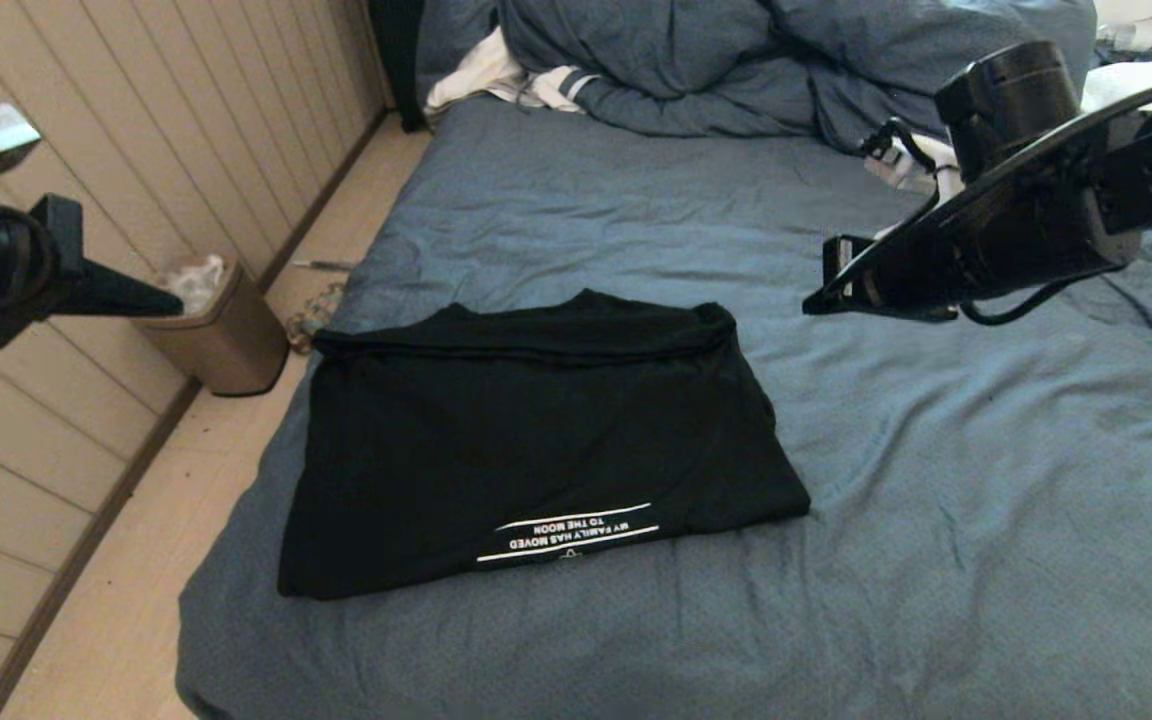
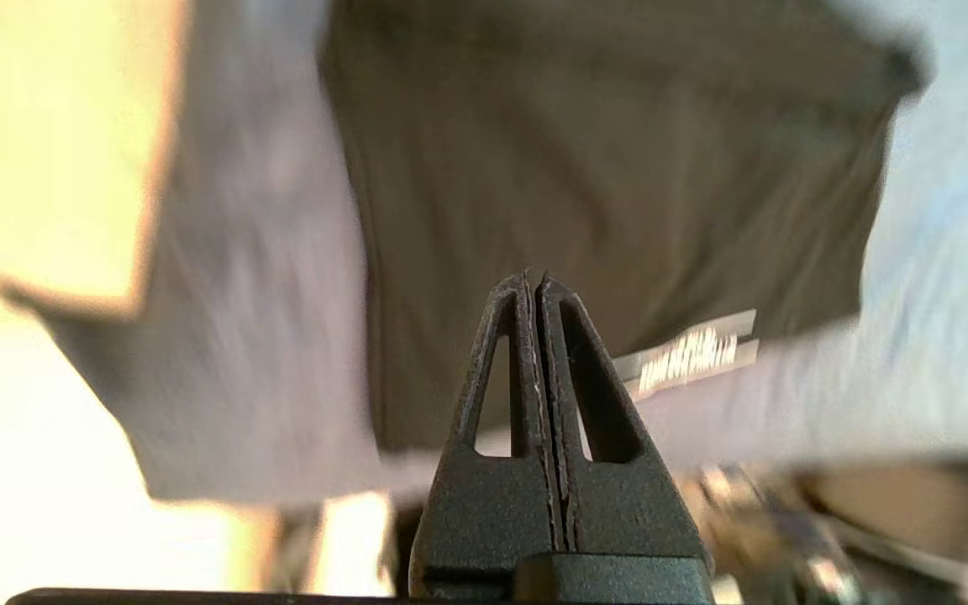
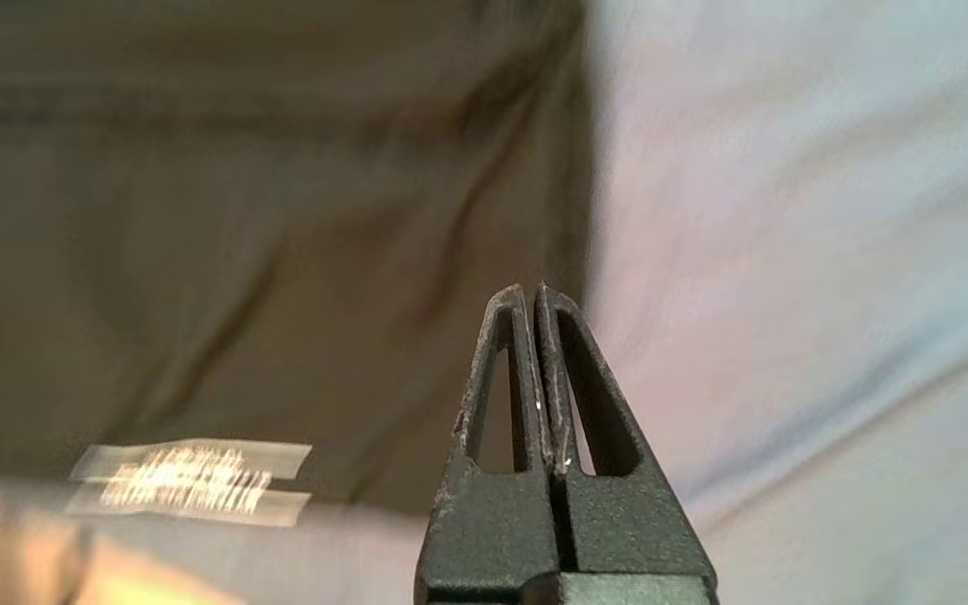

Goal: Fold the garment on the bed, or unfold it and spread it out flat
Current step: Fold the black T-shirt

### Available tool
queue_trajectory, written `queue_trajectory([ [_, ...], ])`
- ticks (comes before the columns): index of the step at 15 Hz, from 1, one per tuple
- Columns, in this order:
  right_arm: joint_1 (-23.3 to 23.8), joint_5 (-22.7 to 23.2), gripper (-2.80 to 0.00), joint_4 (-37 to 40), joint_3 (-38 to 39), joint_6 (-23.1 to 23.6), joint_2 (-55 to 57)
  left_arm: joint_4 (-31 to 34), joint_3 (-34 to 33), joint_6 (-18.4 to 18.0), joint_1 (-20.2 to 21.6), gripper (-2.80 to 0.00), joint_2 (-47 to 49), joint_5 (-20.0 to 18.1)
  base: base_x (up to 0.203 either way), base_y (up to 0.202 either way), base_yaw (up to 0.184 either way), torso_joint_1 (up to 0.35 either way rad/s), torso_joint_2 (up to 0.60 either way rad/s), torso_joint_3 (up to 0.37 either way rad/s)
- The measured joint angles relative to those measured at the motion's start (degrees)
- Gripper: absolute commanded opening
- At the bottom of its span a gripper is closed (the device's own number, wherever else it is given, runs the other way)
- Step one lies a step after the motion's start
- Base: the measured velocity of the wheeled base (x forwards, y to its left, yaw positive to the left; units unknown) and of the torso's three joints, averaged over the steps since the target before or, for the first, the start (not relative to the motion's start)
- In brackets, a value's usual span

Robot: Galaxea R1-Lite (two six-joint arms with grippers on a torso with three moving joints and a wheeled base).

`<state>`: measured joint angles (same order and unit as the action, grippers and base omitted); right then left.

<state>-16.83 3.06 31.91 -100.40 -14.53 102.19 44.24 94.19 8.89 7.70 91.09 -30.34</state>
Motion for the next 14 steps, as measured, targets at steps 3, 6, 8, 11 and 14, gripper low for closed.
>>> queue_trajectory([
  [3, -0.48, 3.74, -2.80, 3.24, 2.08, -2.78, -1.53, -6.26, -12.05, -0.17, 0.12, 0.00, -0.69, -1.93, 0.000, 0.000, 0.000, 0.000, 0.00, 0.000],
  [6, -0.47, 3.80, -2.80, 5.11, 2.36, -2.88, -2.25, -16.22, -21.47, -0.17, 0.15, 0.00, 1.12, -2.62, 0.000, 0.000, 0.000, 0.000, 0.00, 0.000],
  [8, -0.47, 3.83, -2.80, 5.87, 2.72, -2.83, -2.41, -22.51, -25.85, -0.20, 0.17, 0.00, 3.47, -2.76, 0.000, 0.000, 0.000, 0.000, 0.00, 0.000],
  [11, -0.26, 3.90, -2.80, 5.82, 2.97, -2.77, -2.02, -28.01, -29.61, -0.26, 0.09, 0.00, 6.55, -2.88, 0.000, 0.000, 0.000, 0.000, 0.00, 0.000],
  [14, 0.00, 3.90, -2.80, 5.54, 2.30, -2.53, -0.57, -30.70, -31.73, -0.48, -1.24, 0.00, 9.91, -4.52, 0.000, 0.000, 0.000, 0.000, 0.00, 0.000],
])
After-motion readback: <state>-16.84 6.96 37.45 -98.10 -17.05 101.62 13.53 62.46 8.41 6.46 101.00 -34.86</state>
